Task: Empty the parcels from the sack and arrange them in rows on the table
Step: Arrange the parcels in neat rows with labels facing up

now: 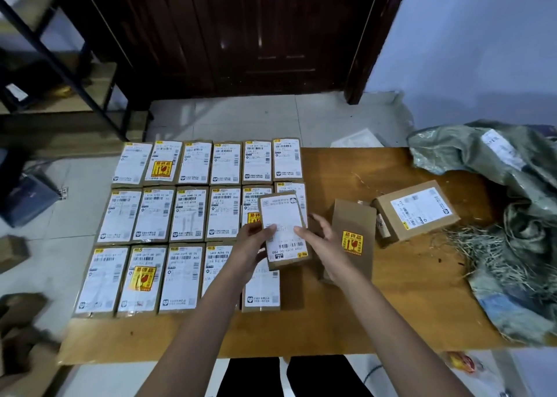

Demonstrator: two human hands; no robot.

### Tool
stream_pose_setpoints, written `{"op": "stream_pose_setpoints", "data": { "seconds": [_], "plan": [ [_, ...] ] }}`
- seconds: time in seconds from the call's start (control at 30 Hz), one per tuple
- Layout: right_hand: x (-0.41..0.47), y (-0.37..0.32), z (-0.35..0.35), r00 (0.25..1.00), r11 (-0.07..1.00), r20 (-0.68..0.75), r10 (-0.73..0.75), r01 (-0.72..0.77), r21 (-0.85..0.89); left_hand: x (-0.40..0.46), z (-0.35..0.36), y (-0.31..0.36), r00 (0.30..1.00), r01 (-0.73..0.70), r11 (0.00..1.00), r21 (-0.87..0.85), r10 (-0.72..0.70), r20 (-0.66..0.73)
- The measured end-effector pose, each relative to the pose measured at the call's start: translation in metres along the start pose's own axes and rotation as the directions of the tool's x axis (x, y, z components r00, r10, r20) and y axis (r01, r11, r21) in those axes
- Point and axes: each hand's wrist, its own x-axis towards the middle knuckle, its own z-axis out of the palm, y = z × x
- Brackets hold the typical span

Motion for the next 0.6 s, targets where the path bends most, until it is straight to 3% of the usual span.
{"op": "stream_pose_setpoints", "data": {
  "seconds": [0.13,0.23,0.3,0.4,0.5,0.6],
  "plan": [
    [-0.005,-0.002,-0.007,0.997,1.0,0.066,0.026,-0.026,0.006,-0.005,0.004,-0.001,0.999,0.003,0.994,-0.107,-0.007,-0.036],
    [-0.003,-0.015,-0.016,0.996,0.998,0.081,-0.022,0.027,-0.062,-0.004,-0.003,0.009,0.999,-0.008,0.998,-0.056,0.005,-0.048],
    [0.004,-0.03,-0.027,0.99,0.989,0.135,-0.027,0.046,-0.142,0.001,-0.016,0.025,0.995,-0.067,0.982,0.177,0.08,-0.063],
    [0.013,-0.054,-0.04,0.955,0.953,0.293,0.047,0.044,-0.3,0.005,-0.03,0.063,0.981,-0.182,0.781,0.598,0.183,0.06],
    [0.019,-0.075,-0.045,0.883,0.9,0.454,0.121,0.095,-0.425,0.011,-0.024,0.096,0.952,-0.228,0.57,0.79,-0.039,0.304],
    [0.021,-0.091,-0.04,0.819,0.848,0.542,0.191,0.141,-0.512,0.014,-0.007,0.103,0.855,-0.221,0.412,0.884,-0.354,0.378]
  ]
}}
